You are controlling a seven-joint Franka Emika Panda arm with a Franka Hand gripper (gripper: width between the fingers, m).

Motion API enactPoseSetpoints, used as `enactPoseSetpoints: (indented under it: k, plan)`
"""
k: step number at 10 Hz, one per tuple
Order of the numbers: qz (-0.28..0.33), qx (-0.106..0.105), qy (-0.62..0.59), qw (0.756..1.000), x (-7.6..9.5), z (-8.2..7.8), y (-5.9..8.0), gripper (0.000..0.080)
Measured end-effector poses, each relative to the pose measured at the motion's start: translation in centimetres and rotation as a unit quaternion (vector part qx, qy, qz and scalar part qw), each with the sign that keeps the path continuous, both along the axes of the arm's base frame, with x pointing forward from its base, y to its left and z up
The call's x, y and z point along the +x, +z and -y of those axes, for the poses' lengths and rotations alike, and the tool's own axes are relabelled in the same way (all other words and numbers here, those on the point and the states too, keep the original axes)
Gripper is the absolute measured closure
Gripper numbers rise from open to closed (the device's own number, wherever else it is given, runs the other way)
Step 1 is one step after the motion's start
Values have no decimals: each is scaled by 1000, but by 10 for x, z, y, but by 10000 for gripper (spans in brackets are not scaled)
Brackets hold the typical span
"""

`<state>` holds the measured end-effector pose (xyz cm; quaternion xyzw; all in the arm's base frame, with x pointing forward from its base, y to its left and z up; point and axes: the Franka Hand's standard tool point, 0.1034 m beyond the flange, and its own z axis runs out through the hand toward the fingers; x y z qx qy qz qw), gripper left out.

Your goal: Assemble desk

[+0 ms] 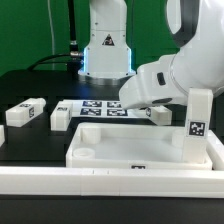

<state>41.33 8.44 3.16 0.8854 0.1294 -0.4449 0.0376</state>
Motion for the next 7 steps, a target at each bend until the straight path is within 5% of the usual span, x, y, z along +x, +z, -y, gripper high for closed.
enactPoseSetpoints:
  k: [7]
  plan:
    - [11, 5, 5, 1000, -5, -5, -23, 150]
